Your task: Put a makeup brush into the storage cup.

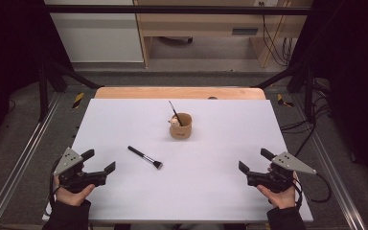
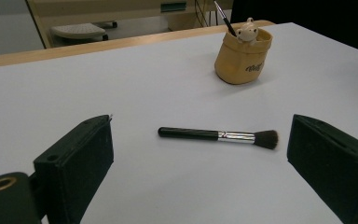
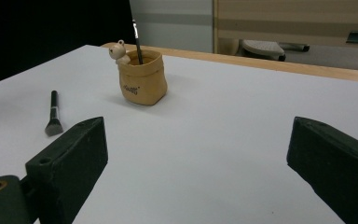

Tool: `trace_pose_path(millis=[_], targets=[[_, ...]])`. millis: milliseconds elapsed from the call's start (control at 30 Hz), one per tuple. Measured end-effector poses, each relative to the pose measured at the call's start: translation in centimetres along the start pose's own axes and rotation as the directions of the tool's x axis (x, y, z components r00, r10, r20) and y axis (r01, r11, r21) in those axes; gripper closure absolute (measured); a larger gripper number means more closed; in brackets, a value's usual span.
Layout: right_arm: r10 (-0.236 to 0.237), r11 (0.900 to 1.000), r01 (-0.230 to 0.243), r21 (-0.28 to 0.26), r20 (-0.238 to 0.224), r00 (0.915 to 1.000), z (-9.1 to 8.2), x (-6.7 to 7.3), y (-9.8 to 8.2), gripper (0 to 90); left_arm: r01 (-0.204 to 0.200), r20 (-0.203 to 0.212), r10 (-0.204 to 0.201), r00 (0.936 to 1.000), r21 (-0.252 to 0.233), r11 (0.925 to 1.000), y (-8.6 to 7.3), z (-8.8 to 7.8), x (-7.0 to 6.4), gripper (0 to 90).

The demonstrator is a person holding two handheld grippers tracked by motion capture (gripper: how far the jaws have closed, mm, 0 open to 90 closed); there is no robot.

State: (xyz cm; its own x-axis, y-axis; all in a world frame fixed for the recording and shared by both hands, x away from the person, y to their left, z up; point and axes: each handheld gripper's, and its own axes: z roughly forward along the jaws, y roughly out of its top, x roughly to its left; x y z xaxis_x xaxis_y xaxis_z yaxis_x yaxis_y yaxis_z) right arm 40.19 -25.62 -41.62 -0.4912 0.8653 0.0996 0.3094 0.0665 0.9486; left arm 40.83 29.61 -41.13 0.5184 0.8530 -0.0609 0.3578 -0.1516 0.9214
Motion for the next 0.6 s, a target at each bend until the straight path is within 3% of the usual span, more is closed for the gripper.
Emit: trace_pose_path(millis=[600], targets=[[0.008, 1.000, -0.008, -0.002, 0.012, 0.9999, -0.67, -0.36, -0.44, 5.7, -0.001, 0.002, 0.001, 1.0000, 0.001, 1.0000, -0.04, 0.05, 0.01, 6.3]])
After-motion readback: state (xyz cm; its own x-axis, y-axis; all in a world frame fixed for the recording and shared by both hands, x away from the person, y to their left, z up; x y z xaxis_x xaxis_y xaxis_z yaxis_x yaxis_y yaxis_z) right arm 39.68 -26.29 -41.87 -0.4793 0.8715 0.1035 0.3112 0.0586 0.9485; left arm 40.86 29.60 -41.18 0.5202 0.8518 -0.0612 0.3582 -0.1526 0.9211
